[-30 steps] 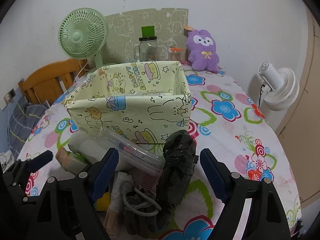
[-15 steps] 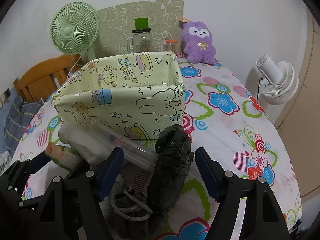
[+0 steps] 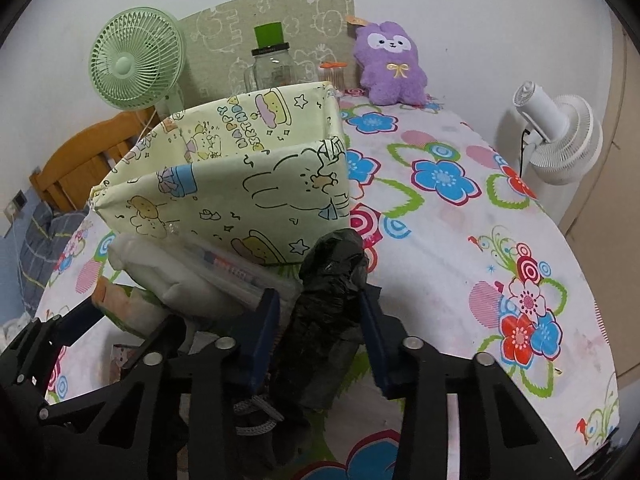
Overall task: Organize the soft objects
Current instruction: 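Close left gripper on orange-green tissue pack while right gripper grasps black wrapped item, then lift tissue pack with left gripper while right gripper carries black item over box, then lower both items into the fabric box and open both grippers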
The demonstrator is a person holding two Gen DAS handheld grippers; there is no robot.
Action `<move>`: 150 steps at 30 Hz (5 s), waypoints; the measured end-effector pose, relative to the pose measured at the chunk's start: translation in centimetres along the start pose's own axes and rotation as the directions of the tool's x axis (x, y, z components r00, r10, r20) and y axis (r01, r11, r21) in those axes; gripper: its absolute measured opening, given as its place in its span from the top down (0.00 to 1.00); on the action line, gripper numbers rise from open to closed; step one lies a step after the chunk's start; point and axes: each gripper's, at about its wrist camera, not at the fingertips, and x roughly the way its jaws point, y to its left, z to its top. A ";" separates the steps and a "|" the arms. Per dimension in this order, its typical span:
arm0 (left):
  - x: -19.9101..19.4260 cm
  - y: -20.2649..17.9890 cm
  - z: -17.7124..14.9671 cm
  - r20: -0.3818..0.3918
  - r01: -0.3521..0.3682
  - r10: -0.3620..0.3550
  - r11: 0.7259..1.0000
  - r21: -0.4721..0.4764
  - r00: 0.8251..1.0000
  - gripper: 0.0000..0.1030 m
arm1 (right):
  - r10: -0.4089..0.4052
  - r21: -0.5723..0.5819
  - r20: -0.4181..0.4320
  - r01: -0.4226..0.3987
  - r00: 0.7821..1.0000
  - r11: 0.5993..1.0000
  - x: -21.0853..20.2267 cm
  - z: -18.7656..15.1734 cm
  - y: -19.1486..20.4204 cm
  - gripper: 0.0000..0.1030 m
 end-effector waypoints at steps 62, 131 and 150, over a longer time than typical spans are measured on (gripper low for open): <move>-10.3 0.2 4.6 0.238 0.014 -0.012 1.000 -0.010 0.971 0.26 | 0.042 -0.042 0.239 -0.033 0.970 0.999 -11.5 4.3 2.4 0.73; 3.2 1.0 13.1 0.132 0.025 -0.024 1.000 -0.008 0.991 0.10 | 0.048 -0.042 0.180 -0.041 0.982 0.998 2.2 14.2 1.9 0.73; 5.2 0.9 12.8 0.081 0.062 -0.061 0.998 -0.015 0.995 0.03 | 0.057 -0.045 0.159 -0.050 0.986 0.998 4.5 14.2 2.4 0.22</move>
